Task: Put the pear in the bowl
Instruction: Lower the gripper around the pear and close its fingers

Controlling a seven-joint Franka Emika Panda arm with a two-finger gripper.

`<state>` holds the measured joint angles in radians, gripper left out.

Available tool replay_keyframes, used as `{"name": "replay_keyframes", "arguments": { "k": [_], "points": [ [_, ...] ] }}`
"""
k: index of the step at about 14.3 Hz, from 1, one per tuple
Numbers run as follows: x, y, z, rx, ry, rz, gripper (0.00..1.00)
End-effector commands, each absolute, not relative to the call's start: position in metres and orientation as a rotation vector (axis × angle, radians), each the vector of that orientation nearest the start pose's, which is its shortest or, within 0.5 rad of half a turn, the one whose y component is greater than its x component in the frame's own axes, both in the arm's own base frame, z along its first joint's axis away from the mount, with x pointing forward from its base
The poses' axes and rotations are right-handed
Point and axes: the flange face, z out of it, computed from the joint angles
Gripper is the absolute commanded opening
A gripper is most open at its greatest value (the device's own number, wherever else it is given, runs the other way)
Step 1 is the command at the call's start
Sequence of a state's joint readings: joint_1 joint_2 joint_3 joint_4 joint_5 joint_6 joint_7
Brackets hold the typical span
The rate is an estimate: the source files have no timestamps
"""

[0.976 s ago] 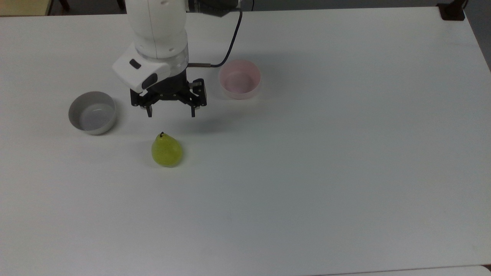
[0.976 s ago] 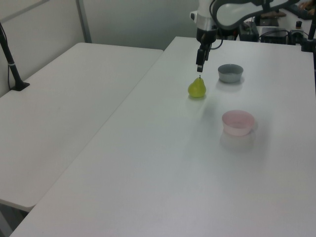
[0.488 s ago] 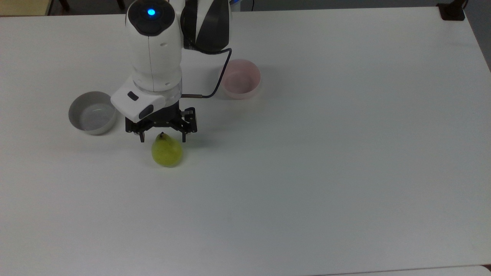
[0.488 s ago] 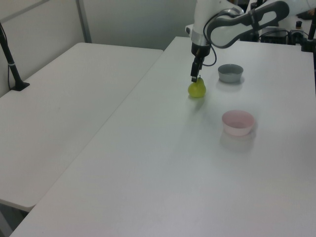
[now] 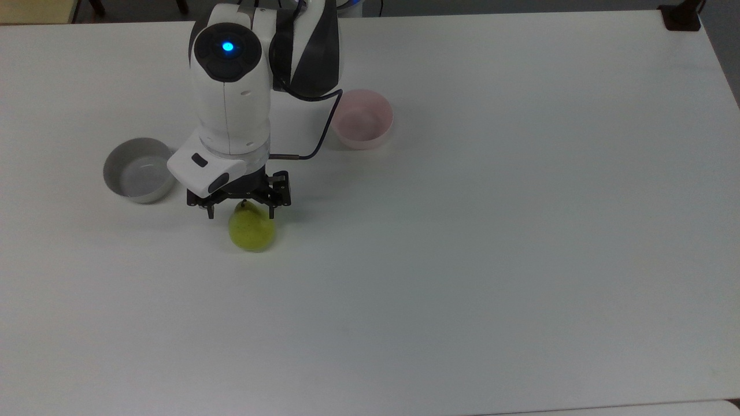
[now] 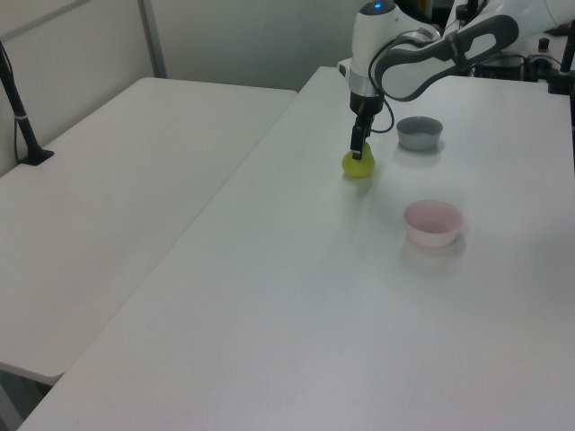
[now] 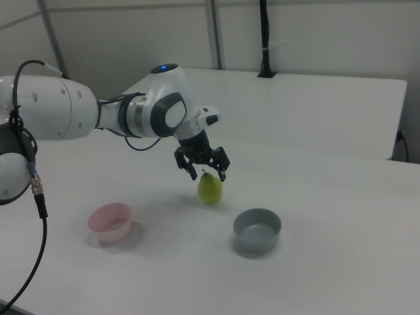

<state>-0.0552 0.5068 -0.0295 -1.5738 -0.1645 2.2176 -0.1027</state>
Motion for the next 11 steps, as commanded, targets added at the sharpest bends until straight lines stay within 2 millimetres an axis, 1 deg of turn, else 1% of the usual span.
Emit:
{"name": "replay_keyframes", "arguments": {
  "k": [1,2,3,5,6,7,10,11],
  "points": [
    [0.7,-0.063,0.346,-3.303,-0.213,-0.178,1.0],
    [0.7,-0.061,0.337,-3.302,-0.217,-0.159,1.0],
    [0.701,-0.061,0.333,-3.302,-0.219,-0.156,0.99],
    [0.703,-0.059,0.33,-3.296,-0.215,-0.183,0.93],
    [0.703,-0.06,0.33,-3.297,-0.208,-0.185,0.92],
    [0.703,-0.058,0.33,-3.297,-0.207,-0.186,0.89],
    [0.703,-0.058,0.331,-3.298,-0.208,-0.189,0.71],
    [0.703,-0.058,0.331,-3.298,-0.208,-0.186,0.68]
  ]
}}
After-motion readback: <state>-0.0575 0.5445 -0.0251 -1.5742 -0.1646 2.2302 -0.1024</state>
